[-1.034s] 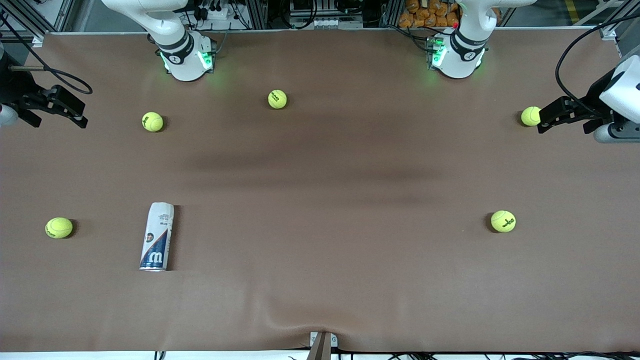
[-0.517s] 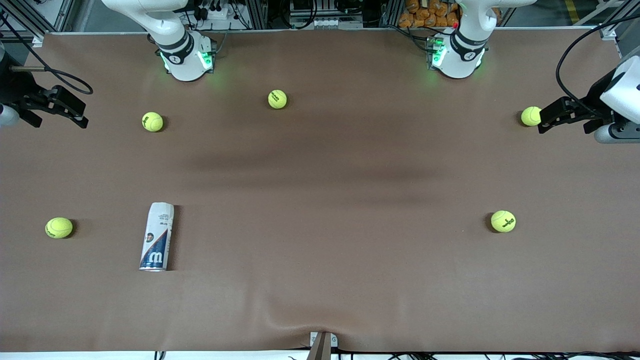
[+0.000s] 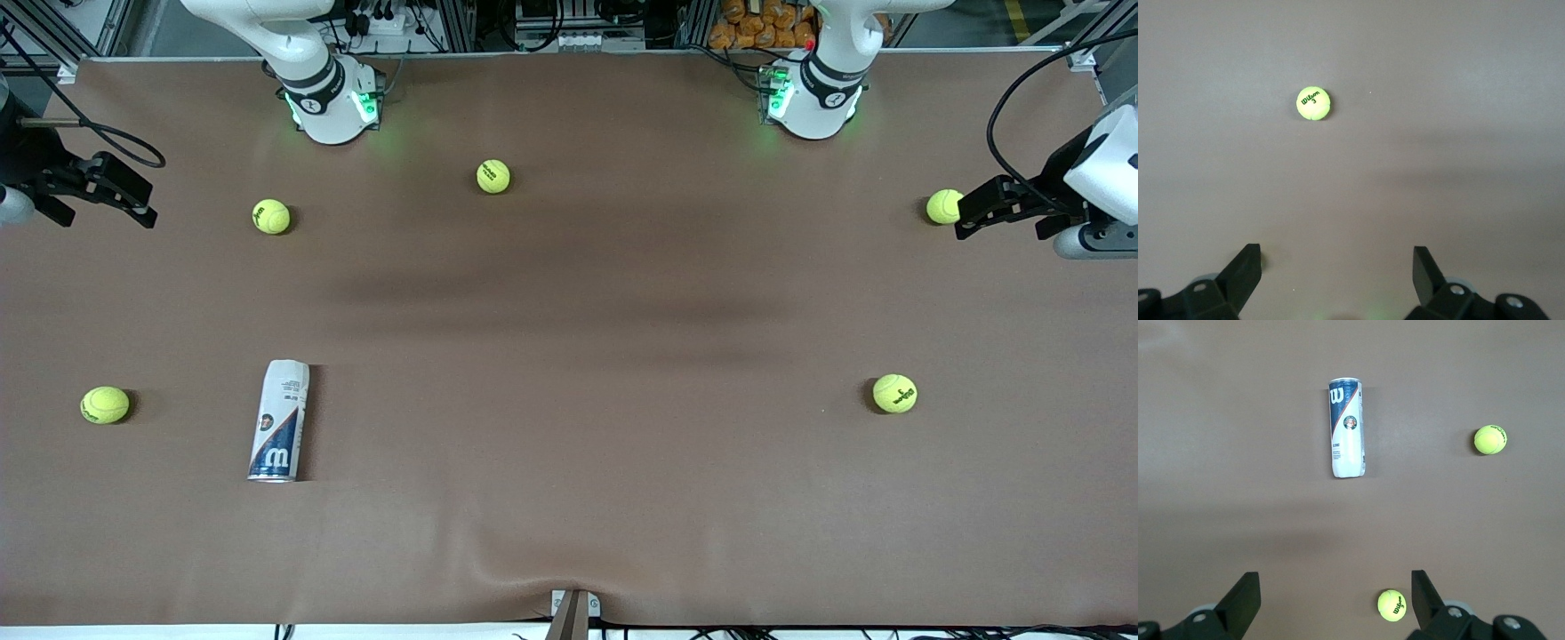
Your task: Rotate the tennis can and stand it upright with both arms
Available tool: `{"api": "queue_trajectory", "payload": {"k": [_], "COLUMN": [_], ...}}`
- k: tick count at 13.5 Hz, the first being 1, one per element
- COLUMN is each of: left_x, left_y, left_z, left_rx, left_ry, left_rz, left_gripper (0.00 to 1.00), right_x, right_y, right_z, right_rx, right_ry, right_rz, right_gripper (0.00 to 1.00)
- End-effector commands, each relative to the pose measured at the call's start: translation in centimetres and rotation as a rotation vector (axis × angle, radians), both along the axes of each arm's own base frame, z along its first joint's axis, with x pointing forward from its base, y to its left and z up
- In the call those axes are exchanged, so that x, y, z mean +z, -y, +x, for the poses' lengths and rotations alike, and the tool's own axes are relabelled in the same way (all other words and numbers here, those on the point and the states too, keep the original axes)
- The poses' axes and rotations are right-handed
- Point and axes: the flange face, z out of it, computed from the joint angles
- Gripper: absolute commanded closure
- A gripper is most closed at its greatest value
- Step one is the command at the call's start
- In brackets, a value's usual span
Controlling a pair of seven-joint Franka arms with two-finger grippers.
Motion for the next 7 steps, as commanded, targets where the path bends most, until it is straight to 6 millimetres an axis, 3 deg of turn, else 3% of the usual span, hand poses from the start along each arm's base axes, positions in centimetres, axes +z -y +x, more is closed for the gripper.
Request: {"api": "queue_trajectory", "payload": {"k": [1, 7], "left_x": [0.21, 0.02], "left_y": [-0.37, -0.11], "left_z": [0.0, 0.17], "left_rx": [-0.021, -0.024], "left_ry": [0.0, -0.003], "left_rz": [0.013, 0.013], "left_gripper": [0.0, 0.0], "right_x": [-0.01, -0.25], "right_y": [0.0, -0.08], "right_z": [-0.44, -0.41], "right_rx": [0.01, 0.011], "right_ry": [0.009, 0.002], "right_rz": [-0.003, -0.004], "right_gripper": [0.0, 0.0]}}
